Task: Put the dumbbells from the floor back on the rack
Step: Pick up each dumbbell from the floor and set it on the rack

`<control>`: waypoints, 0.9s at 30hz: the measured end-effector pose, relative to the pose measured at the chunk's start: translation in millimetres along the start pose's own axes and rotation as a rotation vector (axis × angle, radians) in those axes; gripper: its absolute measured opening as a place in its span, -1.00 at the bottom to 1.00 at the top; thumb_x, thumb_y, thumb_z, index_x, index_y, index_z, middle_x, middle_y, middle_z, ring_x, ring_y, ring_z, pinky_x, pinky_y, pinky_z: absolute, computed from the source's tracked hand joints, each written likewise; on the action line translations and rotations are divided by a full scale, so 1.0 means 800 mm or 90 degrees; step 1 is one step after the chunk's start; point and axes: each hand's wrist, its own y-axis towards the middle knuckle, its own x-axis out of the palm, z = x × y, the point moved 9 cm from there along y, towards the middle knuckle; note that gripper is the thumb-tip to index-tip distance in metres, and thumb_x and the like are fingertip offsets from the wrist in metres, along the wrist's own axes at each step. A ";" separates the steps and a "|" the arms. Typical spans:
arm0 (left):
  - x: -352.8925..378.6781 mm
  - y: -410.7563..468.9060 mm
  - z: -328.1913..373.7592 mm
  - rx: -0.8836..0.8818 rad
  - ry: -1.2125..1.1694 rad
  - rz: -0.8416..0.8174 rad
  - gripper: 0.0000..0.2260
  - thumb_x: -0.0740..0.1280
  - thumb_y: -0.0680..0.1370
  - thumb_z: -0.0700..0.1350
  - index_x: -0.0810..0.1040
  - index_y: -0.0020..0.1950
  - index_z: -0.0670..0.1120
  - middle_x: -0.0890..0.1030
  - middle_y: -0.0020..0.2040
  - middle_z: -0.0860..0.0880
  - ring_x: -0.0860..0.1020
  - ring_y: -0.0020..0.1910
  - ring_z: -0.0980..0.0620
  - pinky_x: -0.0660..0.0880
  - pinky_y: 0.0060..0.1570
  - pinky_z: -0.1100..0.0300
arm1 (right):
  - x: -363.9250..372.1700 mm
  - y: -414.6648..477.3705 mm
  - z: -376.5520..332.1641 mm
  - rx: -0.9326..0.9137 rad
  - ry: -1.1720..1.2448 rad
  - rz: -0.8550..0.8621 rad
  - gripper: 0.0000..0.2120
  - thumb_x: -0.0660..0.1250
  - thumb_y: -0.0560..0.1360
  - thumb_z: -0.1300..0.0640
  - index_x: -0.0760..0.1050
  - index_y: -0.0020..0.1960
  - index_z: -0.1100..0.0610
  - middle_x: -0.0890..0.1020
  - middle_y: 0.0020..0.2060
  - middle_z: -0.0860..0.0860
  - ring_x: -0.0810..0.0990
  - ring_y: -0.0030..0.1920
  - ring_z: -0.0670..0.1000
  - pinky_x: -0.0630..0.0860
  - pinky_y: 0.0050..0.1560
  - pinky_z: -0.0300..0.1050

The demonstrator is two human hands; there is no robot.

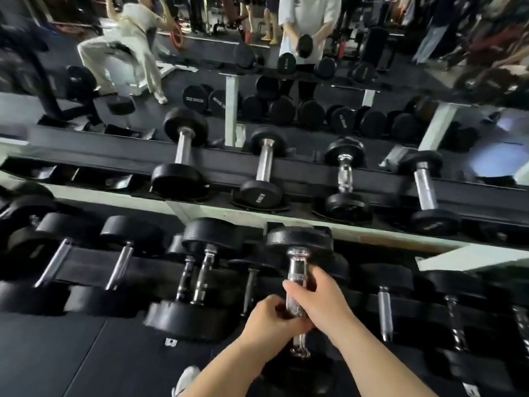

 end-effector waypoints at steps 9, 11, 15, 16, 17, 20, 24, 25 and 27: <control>-0.322 0.106 0.042 0.022 -0.053 0.120 -0.86 0.46 0.36 -0.18 0.51 -0.22 -0.05 0.52 -0.45 0.10 0.44 -0.57 0.29 0.32 -0.51 0.50 | 0.216 0.166 -0.231 -0.090 -0.045 -0.105 -0.79 0.33 0.40 0.01 0.46 -0.01 0.06 0.52 -0.24 -0.12 0.52 -0.16 -0.08 0.41 -0.18 -0.29; -0.371 0.117 0.048 0.020 -0.070 0.150 -0.86 0.48 0.34 -0.17 0.53 -0.22 -0.09 0.57 -0.51 0.08 0.46 -0.55 0.31 0.35 -0.47 0.50 | 0.252 0.189 -0.266 -0.100 -0.044 -0.132 -0.74 0.33 0.40 0.00 0.47 0.03 0.09 0.53 -0.22 -0.10 0.52 -0.16 -0.07 0.41 -0.19 -0.28; -0.446 0.136 0.057 0.026 -0.059 0.222 -0.75 0.48 0.32 -0.13 0.54 -0.11 -0.22 0.67 -0.24 -0.13 0.55 -0.27 0.04 0.44 -0.21 0.26 | 0.308 0.221 -0.324 -0.136 -0.042 -0.182 -0.71 0.32 0.41 0.01 0.48 0.06 0.16 0.55 -0.17 -0.02 0.55 -0.09 0.02 0.46 -0.03 -0.13; -0.461 0.142 0.057 0.027 -0.050 0.241 -0.81 0.46 0.35 -0.17 0.53 -0.14 -0.20 0.64 -0.27 -0.09 0.53 -0.31 0.06 0.44 -0.27 0.36 | 0.320 0.228 -0.336 -0.150 -0.047 -0.192 -0.71 0.32 0.41 0.02 0.48 0.06 0.17 0.55 -0.16 0.00 0.56 -0.07 0.03 0.47 0.02 -0.08; -0.473 0.145 0.058 0.029 -0.042 0.260 -0.86 0.45 0.36 -0.20 0.52 -0.17 -0.16 0.61 -0.30 -0.02 0.50 -0.35 0.11 0.41 -0.36 0.47 | 0.330 0.233 -0.345 -0.163 -0.059 -0.203 -0.70 0.32 0.42 0.02 0.49 0.06 0.18 0.55 -0.15 0.01 0.57 -0.06 0.05 0.48 0.07 -0.04; -0.506 0.153 0.063 0.040 -0.040 0.329 -0.77 0.46 0.37 -0.24 0.41 -0.25 -0.03 0.55 -0.30 0.07 0.48 -0.34 0.19 0.41 -0.44 0.53 | 0.355 0.248 -0.373 -0.192 -0.083 -0.224 -0.68 0.31 0.42 0.02 0.49 0.09 0.18 0.57 -0.12 0.02 0.57 -0.01 0.08 0.47 0.13 0.00; -0.551 0.178 0.070 0.038 -0.008 0.345 -0.72 0.47 0.36 -0.15 0.36 -0.26 0.04 0.53 -0.24 0.07 0.47 -0.30 0.18 0.39 -0.39 0.39 | 0.385 0.282 -0.397 -0.174 -0.079 -0.212 -0.65 0.31 0.43 0.03 0.47 0.15 0.17 0.62 0.03 0.10 0.57 0.07 0.10 0.46 0.14 -0.02; -0.563 0.186 0.071 0.035 0.007 0.342 -0.73 0.47 0.36 -0.12 0.36 -0.25 0.05 0.53 -0.22 0.06 0.47 -0.27 0.15 0.36 -0.35 0.35 | 0.393 0.292 -0.402 -0.164 -0.079 -0.204 -0.65 0.31 0.44 0.03 0.47 0.16 0.17 0.62 0.06 0.10 0.57 0.09 0.11 0.46 0.12 -0.04; -0.589 0.205 0.073 0.030 0.031 0.325 -0.73 0.47 0.36 -0.10 0.36 -0.25 0.03 0.50 -0.21 0.07 0.46 -0.21 0.11 0.32 -0.33 0.35 | 0.411 0.312 -0.413 -0.144 -0.070 -0.189 -0.66 0.31 0.43 0.03 0.47 0.15 0.17 0.61 0.07 0.11 0.57 0.11 0.12 0.47 0.13 -0.03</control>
